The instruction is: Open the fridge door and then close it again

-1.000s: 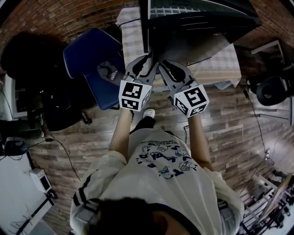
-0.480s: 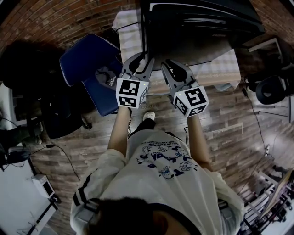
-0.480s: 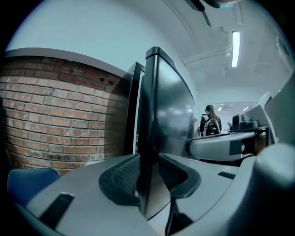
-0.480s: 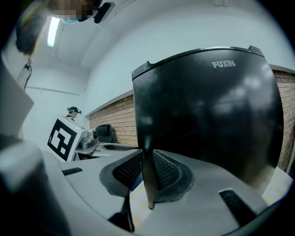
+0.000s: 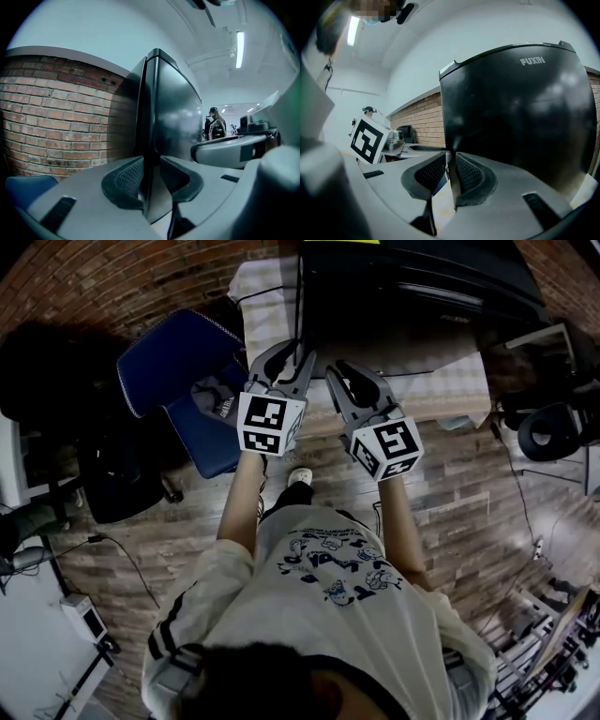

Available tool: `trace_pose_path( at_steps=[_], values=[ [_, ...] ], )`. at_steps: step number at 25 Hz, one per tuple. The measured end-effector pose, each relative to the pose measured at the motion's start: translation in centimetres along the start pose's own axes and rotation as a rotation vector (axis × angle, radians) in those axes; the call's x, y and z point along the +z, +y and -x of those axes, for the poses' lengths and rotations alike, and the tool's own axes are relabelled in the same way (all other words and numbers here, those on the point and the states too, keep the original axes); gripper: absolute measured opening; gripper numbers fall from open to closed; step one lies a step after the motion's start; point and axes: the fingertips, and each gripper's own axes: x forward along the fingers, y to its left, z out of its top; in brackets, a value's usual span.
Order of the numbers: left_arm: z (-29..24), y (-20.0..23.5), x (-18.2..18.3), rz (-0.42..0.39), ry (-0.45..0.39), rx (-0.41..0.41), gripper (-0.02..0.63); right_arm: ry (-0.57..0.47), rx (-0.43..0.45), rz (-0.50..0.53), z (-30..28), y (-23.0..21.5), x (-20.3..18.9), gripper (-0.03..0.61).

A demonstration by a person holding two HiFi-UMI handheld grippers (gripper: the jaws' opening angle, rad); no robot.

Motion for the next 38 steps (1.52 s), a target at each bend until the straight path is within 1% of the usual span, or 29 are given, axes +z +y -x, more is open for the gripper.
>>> trace_pose_path(
  at_steps=[9, 14, 19, 25, 38],
  values=[
    [0.1, 0.0, 0.0, 0.019, -0.009, 0.011, 0.118, -0.018, -0.053, -0.007, -0.3, -0.3, 0.4, 0.083],
    [1.1, 0.1, 0.3, 0.038, -0.023, 0.025, 0.117, -0.033, -0.09, -0.008, 0.0, 0.0, 0.8, 0.083],
    [2.3, -0.5, 0.5, 0.036, -0.035, 0.029, 0.118, -0.048, -0.121, -0.008, 0.6, 0.2, 1.0, 0.078],
    [3.8, -1.2, 0.3, 0.043, -0.039, 0.038, 0.117, -0.065, -0.127, -0.01, 1.1, 1.2, 1.2, 0.071],
    [5.6, -2.4, 0.7, 0.023, -0.048, 0.04, 0.118, -0.086, -0.132, -0.015, 2.5, 2.5, 1.4, 0.071]
  ],
)
